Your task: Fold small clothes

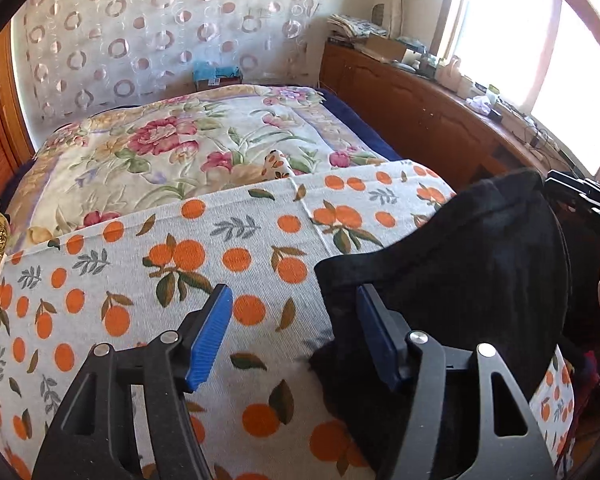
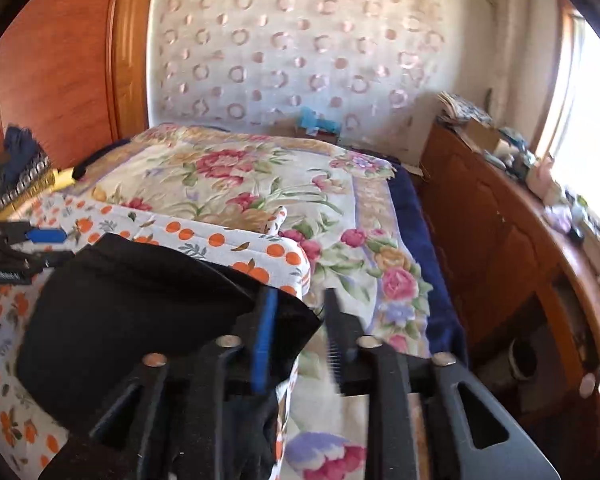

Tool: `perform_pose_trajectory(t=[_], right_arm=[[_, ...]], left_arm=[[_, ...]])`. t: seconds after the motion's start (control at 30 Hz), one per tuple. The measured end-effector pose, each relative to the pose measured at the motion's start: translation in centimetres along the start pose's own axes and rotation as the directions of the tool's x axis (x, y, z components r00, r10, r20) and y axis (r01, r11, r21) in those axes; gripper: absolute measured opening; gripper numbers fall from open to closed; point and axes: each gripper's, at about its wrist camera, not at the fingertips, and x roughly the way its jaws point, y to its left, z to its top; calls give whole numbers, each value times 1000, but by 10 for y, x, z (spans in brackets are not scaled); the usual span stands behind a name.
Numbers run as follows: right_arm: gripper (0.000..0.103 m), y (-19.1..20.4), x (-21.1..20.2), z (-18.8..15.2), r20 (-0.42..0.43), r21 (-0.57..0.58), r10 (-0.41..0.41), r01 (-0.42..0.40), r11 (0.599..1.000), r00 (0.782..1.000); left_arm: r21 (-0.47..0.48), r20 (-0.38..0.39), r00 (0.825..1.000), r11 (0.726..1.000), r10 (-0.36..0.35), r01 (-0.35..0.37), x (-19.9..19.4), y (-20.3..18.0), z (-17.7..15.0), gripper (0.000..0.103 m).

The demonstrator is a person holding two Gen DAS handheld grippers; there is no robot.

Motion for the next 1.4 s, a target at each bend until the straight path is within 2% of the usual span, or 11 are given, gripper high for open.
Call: perform_pose_trajectory(t=[0.07,0.27,0.43,0.57,0.73,0.93,1.13,1.17,1.23,1.27,1.4], right_arm=[[49,-3,-15,-10,15,49,33,-33,998,999],[50,-5,-16,-47,-58,120,131,-123,985,990],[51,-5,15,-47,-108,198,219,-195,961,970],[58,-3,31,-46,-157,215,240,-204,955,958],[60,-13,36,-38,-188,238,272,-225,945,944],[60,-17,32,-37,-186,271,321,-265,925,929],[60,-17,39,-50,-208,303,391,-321,897,897],[56,-17,41,-50,-213,303,402,-331,894,891],[37,-18,40,-45,-212,308,431,-358,881,877],[24,-19,37,-42,-208,298,425,-356,886,881],[17,-12,10,-22,-149,232,387,-348,908,910]], left_arm=[[5,2,1000,1000,-24,24,-8,-3,-4,65],[19,-25,995,995,-101,101,-20,-14,-18,65],[17,-72,992,994,-103,104,-10,-22,-29,65],[-23,-115,983,989,-146,144,0,-22,-36,66],[-32,-107,979,985,-174,171,-3,-26,-40,65],[-36,-106,975,981,-194,191,0,-29,-39,44],[-66,-106,963,968,-247,241,3,-24,-35,19],[-80,-104,958,962,-267,259,1,-24,-35,17],[-81,-93,952,955,-293,286,-4,-23,-33,15],[-80,-79,947,949,-311,305,-10,-23,-32,14],[-64,-17,935,933,-355,354,-40,-18,-28,13]])
